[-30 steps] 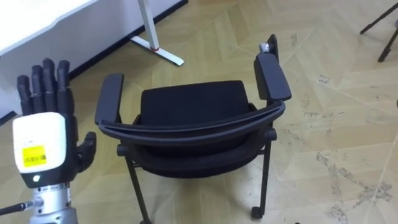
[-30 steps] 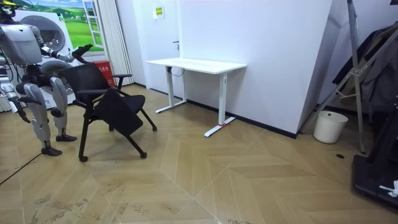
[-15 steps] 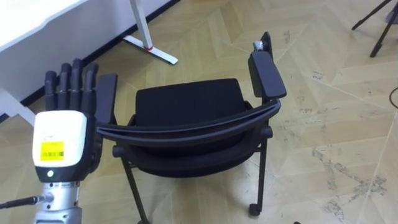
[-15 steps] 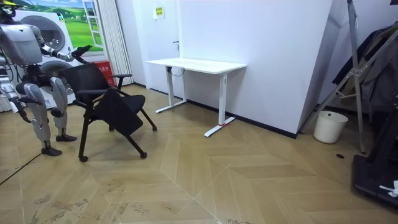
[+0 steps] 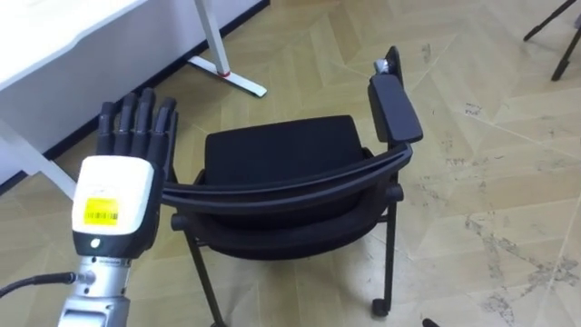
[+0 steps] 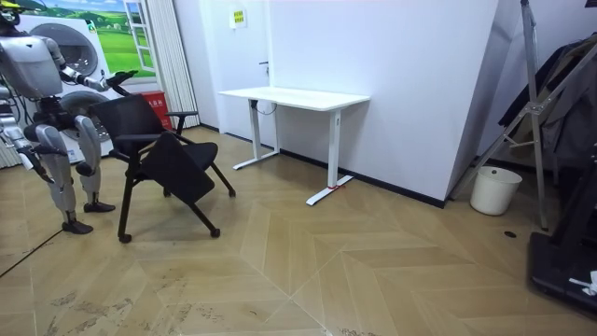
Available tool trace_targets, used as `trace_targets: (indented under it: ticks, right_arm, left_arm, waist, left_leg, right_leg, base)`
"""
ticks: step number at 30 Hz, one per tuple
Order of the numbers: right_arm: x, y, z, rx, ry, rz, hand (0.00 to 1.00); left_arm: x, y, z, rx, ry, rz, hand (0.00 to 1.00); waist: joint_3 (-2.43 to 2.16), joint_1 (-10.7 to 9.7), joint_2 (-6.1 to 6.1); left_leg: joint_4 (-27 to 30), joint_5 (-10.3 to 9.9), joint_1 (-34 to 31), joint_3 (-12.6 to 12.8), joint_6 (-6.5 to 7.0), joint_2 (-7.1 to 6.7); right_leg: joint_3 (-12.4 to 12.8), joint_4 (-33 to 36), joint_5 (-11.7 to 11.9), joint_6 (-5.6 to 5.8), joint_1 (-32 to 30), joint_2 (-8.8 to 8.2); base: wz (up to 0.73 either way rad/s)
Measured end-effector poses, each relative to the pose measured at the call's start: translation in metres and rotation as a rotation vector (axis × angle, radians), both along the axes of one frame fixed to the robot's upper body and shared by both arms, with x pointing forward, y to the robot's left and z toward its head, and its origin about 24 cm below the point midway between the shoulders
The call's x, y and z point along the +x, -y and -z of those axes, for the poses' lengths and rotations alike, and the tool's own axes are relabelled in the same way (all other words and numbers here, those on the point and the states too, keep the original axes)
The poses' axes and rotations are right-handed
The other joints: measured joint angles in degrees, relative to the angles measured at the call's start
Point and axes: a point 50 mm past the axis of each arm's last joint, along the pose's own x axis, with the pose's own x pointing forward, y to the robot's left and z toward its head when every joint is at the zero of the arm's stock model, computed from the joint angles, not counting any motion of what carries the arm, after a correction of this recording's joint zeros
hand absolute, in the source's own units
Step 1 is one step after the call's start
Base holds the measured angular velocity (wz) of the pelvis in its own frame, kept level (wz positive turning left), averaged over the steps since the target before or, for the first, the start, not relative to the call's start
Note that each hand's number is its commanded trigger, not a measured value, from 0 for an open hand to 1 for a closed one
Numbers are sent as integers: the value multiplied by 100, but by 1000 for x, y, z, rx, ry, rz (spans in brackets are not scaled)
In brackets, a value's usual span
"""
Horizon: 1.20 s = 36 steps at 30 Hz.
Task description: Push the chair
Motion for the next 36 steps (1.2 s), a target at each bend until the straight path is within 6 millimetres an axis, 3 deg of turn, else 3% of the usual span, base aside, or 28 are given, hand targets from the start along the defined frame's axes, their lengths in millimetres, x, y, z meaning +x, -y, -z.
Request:
trace_targets:
  ticks: [9,14,23,26,29,36]
  right_arm:
    - [2,3,-1,-7,5,-1,0]
    - [3,4,-2,-3,12,-5,0]
    - [3,8,-3,-10,15,13,0]
    - [5,9,-3,-13,20,12,0]
    - [6,10,-4,-16,23,13,0]
    - [5,13,-5,-36,21,39,0]
  left_arm:
    - [-1,10,6,2,-64,51,0]
    - [-4,27,15,4,-137,124,0]
    - [-9,45,26,-41,-252,200,0]
    - [-12,38,35,-46,-326,181,0]
    - [-9,30,36,-60,-349,167,0]
    - [-5,16,33,-155,-368,111,0]
  waist:
    - [0,-25,-15]
    - [-19,-98,-16]
    - [-32,-361,-2]
    - [-29,-381,19]
    - [-3,-386,8]
    - [1,-379,0]
  left_leg:
    - [-1,0,-22,13,0,2]
    - [1,0,-87,105,0,10]
    - [-12,0,-57,164,0,12]
    - [-73,0,25,176,0,21]
    - [-83,0,81,184,0,15]
    - [-81,0,102,172,0,12]
  right_leg:
    - [67,57,1,1,-101,0]
    - [183,106,1,1,-210,10]
    - [218,74,2,0,-194,12]
    - [292,72,2,-1,-169,30]
    - [331,75,2,0,-134,27]
    - [354,80,2,0,-129,33]
  base:
    - [-4]
    - [-13]
    - [-2]
    - [-11]
    - [-8]
    - [-1]
